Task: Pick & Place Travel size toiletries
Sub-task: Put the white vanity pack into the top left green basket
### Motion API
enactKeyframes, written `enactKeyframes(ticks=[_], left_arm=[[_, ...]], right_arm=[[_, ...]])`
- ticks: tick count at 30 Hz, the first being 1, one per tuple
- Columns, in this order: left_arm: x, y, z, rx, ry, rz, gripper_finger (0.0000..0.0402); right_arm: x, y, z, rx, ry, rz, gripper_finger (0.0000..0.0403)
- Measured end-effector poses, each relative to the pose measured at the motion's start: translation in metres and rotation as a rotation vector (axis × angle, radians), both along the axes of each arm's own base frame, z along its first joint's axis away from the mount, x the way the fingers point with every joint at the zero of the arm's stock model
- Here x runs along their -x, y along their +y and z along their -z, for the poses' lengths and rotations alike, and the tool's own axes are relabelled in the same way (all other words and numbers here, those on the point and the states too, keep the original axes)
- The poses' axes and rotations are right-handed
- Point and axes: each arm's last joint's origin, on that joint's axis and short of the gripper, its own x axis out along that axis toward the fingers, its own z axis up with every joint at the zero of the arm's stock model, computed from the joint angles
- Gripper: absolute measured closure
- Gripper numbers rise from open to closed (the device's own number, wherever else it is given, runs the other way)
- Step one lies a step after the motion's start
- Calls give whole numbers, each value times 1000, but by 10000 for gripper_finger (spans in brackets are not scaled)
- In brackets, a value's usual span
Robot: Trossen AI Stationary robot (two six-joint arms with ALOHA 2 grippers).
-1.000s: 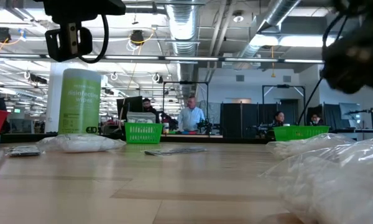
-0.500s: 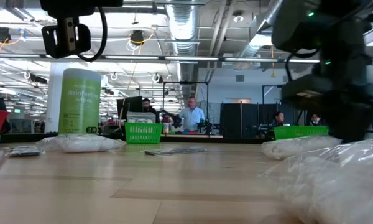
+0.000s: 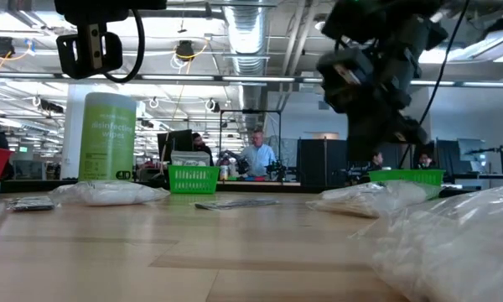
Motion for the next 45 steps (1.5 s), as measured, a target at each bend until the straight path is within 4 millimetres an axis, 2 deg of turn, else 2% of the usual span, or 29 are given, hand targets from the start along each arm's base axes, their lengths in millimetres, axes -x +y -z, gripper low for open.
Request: enactKeyframes(ticks=[3, 6, 10, 13, 15, 19, 23, 28, 33, 38, 41, 45], left_arm=[[1, -2, 0, 0, 0, 7, 400], [2, -4, 0, -1, 0, 15, 400], [3, -5, 0, -4, -2, 13, 400], [3, -4, 0, -4, -2, 13, 400], [3, -4, 0, -4, -2, 12, 400], [3, -5, 0, -3, -4, 13, 400], [3, -5, -1, -1, -7, 15, 400], [3, -5, -1, 0, -7, 16, 400], [3, -5, -1, -4, -8, 18, 400], [3, -5, -1, -12, -11, 13, 400], [3, -5, -1, -13, -11, 14, 400], [4, -6, -1, -13, -11, 18, 400]], right_arm=[[-2, 5, -3, -13, -11, 0, 403], [4, 6, 0, -72, 72, 92, 403], [18, 1, 17, -169, 217, 251, 403], [22, -1, 24, -193, 231, 310, 403], [21, -1, 26, -214, 201, 287, 400], [21, 1, 26, -263, 171, 227, 367], [23, -1, 27, -235, 177, 128, 328], [23, 3, 26, -241, 163, 18, 299], [32, 1, 30, -223, 268, 92, 295], [24, -3, 27, -242, 181, 112, 285], [15, -7, 23, -294, 92, 97, 258], [13, -12, 22, -294, 67, 88, 195]])
